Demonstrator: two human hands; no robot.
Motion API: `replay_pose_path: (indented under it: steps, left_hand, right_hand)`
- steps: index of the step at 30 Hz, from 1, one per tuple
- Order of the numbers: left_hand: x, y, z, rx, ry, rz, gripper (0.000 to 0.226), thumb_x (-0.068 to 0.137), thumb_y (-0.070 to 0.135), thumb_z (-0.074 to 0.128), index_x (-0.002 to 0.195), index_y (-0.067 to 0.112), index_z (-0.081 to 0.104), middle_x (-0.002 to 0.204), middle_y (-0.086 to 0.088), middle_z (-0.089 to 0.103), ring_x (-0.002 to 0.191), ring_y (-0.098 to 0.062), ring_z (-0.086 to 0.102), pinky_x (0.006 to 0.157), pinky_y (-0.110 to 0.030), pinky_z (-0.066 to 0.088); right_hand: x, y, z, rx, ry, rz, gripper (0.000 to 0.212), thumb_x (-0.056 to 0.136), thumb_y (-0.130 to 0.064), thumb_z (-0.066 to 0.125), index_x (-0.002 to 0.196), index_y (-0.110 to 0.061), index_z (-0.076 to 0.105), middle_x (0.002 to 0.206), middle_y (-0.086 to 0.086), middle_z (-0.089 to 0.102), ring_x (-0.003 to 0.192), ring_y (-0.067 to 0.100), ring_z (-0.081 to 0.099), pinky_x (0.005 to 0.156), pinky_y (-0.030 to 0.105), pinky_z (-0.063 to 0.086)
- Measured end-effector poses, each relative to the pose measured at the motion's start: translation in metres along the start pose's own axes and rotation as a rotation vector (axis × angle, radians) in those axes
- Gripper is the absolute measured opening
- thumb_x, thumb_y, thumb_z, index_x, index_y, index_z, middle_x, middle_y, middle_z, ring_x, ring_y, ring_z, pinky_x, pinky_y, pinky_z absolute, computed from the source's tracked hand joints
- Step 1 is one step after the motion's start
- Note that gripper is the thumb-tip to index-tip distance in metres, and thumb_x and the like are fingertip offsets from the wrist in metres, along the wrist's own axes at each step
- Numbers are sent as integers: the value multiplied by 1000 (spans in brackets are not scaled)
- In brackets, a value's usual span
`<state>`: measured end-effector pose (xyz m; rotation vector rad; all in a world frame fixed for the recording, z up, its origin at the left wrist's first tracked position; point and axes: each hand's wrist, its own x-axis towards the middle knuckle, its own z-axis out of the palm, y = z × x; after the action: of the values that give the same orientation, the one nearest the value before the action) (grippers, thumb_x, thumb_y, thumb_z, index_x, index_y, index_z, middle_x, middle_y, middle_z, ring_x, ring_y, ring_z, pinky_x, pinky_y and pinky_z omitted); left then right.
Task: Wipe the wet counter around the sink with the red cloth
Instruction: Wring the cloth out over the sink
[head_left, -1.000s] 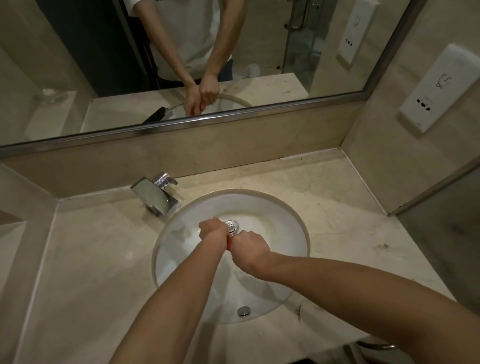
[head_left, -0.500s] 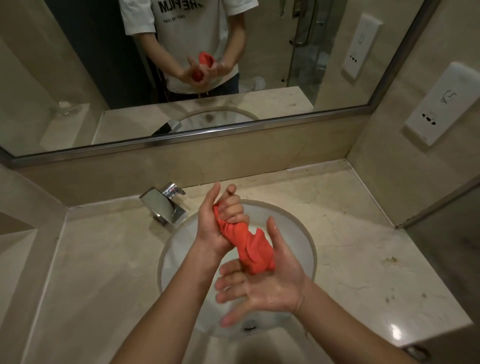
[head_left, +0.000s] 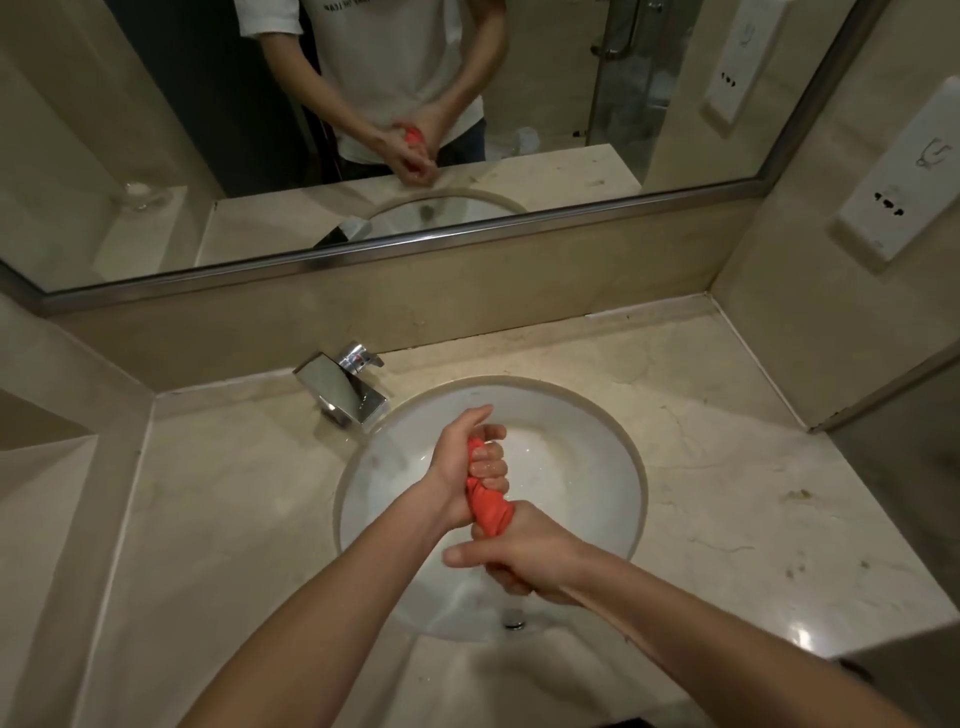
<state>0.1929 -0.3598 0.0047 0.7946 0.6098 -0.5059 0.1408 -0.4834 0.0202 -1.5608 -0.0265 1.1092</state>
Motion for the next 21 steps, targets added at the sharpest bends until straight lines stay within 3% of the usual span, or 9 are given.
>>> replay_pose_path:
  steps: [4,9,13,17,21]
  left_hand:
    - [24,-11,-8,101,337,81,34,92,35,56,69,14,42,42,6,26,34,-10,21,35,-19,23]
    - [46,-8,-15,240,613,161,43,91,44,58,70,8,48,43,-2,41,31,-16,33,43,-26,33]
    - [56,-9,-20,315,683,166,55,86,60,55,65,9,50,54,-5,51,45,-21,46,58,-33,42]
    - [62,-18,-19,612,736,246,62,89,62,52,63,5,53,67,-10,61,66,-26,57,66,-34,44]
    - [65,-26,-22,691,843,185,67,90,64,47,85,-1,65,88,-16,69,85,-31,64,70,-36,46]
  right_hand:
    - [36,12,-9,-575,179,-80,52,81,-33,80,63,-18,33,57,-3,40,50,12,37,55,31,39]
    - [67,19,-18,-836,255,-72,53,85,-46,71,59,-12,39,65,8,56,64,25,58,65,38,51]
    - [74,16,-24,-988,246,-74,53,84,-57,66,61,-14,44,61,2,53,59,18,53,55,30,41]
    - [76,24,-25,-1257,198,-147,41,92,-55,59,77,-18,49,70,1,53,71,24,56,61,32,43]
    - [81,30,-27,-1407,221,-192,34,96,-48,55,93,-15,59,90,8,66,77,27,54,64,35,41]
